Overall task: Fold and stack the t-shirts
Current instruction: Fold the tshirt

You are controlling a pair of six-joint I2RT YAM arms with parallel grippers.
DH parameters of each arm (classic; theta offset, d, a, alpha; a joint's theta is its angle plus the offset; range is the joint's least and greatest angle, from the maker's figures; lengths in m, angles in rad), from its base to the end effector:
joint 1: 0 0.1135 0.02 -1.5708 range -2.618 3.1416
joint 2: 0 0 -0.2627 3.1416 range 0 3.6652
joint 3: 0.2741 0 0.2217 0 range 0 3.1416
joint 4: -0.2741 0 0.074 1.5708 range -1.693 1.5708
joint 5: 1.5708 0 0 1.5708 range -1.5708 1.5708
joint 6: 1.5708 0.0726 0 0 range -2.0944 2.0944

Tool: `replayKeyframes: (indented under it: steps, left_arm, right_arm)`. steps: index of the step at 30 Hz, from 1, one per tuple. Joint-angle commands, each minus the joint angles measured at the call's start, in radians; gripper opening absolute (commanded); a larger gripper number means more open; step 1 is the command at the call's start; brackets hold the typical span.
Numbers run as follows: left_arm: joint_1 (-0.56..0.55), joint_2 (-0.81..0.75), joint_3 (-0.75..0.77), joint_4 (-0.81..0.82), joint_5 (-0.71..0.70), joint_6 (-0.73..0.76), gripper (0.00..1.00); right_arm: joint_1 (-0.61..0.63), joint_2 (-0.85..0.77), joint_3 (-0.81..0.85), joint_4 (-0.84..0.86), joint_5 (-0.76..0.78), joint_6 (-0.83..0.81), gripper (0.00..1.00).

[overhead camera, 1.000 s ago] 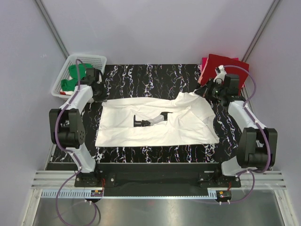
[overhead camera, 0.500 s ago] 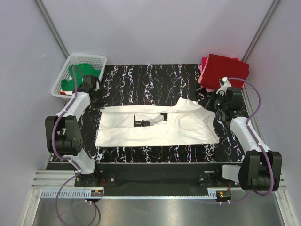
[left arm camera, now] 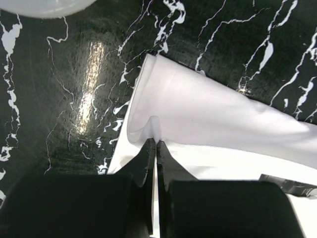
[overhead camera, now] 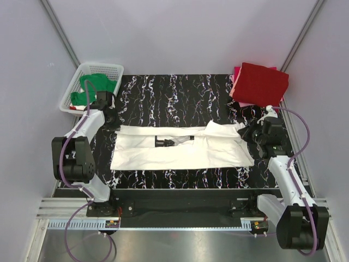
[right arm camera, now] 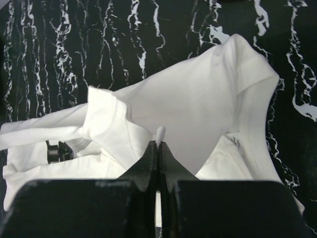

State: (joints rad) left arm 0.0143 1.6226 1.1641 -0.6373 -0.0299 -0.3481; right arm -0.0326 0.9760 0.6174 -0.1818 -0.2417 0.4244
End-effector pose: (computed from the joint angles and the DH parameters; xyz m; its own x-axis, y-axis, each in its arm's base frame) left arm 0.3185 0.0067 0.2049 -0.8263 -0.3528 -0.4390 -0.3296 0.9350 -0.1310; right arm 0.2181 0.0103 0.2380 -0.5400 0.4176 -0.7307 0.0536 0.8835 0.4653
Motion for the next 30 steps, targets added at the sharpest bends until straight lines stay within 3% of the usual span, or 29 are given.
replayKeyframes:
  steps: [1,6,8,11,12,13,14,17,23,27,30]
  left_arm:
    - [0.006,-0.027,-0.015,0.014,-0.057,0.001,0.0]
    - [0.006,-0.009,-0.021,0.002,-0.064,-0.002,0.0]
    - [0.006,-0.003,-0.021,-0.015,-0.061,-0.005,0.06]
    - [0.006,-0.012,-0.023,-0.042,-0.044,-0.009,0.48]
    - [0.004,-0.038,-0.035,-0.039,-0.048,-0.014,0.57]
    - [0.006,-0.053,-0.043,-0.036,-0.054,-0.017,0.7]
    - [0.006,-0.067,-0.044,-0.033,-0.068,-0.022,0.74]
    - [0.004,-0.102,-0.024,-0.032,-0.071,-0.046,0.76]
    - [-0.072,-0.061,0.009,0.027,-0.041,-0.068,0.74]
    - [-0.161,0.05,0.054,-0.001,-0.093,-0.097,0.71]
    - [-0.212,0.124,0.055,-0.01,-0.119,-0.124,0.69]
  right_arm:
    - [-0.001,-0.026,-0.019,-0.041,0.119,0.039,0.0]
    - [-0.001,-0.007,-0.033,-0.079,0.148,0.073,0.0]
    - [0.0,0.006,-0.03,-0.114,0.165,0.086,0.03]
    - [-0.001,0.007,-0.021,-0.172,0.222,0.097,0.36]
    - [-0.001,0.003,-0.019,-0.182,0.237,0.106,0.64]
    - [-0.001,-0.014,-0.018,-0.188,0.264,0.128,0.7]
    - [-0.001,-0.026,-0.013,-0.214,0.275,0.142,0.73]
    - [-0.001,-0.072,-0.007,-0.216,0.246,0.177,0.77]
    - [0.006,-0.06,-0.051,-0.162,-0.017,0.27,0.76]
    - [0.028,0.047,-0.048,-0.142,-0.018,0.315,0.76]
    - [0.112,0.266,0.024,-0.151,-0.002,0.31,0.77]
